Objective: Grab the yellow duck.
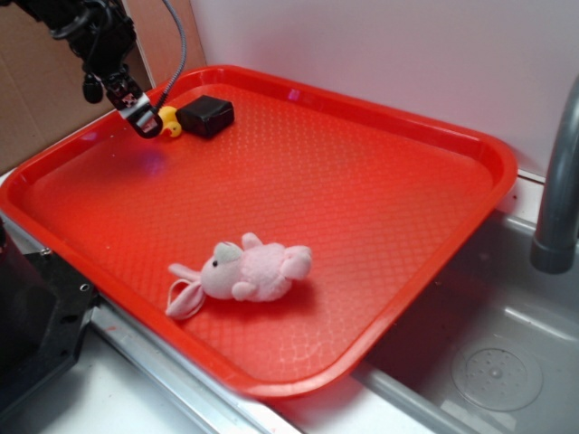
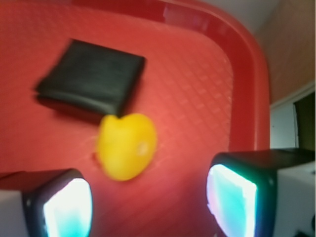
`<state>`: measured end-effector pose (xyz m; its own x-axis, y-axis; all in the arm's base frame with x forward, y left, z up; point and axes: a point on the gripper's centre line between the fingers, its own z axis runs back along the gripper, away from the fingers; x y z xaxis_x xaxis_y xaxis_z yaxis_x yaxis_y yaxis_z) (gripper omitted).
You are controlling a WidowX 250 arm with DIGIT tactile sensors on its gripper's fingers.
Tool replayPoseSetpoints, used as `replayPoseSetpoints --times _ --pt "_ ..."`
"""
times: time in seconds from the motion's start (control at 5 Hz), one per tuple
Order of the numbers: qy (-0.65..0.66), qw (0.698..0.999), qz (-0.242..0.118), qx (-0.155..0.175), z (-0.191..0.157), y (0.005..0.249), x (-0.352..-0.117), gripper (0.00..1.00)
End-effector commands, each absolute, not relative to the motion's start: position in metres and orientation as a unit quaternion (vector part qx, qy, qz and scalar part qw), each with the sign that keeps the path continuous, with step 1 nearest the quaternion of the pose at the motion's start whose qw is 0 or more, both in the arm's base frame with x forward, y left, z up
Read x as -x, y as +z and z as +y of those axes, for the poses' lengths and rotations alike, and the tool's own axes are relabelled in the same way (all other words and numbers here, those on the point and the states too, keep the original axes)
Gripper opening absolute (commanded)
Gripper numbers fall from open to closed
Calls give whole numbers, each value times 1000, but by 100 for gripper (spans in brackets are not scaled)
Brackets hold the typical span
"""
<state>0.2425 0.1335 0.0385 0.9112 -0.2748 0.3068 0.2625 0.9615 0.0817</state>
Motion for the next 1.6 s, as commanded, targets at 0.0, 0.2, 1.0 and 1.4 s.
replayPoseSetpoints --times 0.0,0.2,1.0,1.4 --pt "-169 975 -140 -13 127 25 -272 100" --pt "-178 973 -145 -5 124 24 -271 0" --pt "39 992 1 -122 76 106 -227 0" --pt "62 998 22 -23 22 152 -216 0"
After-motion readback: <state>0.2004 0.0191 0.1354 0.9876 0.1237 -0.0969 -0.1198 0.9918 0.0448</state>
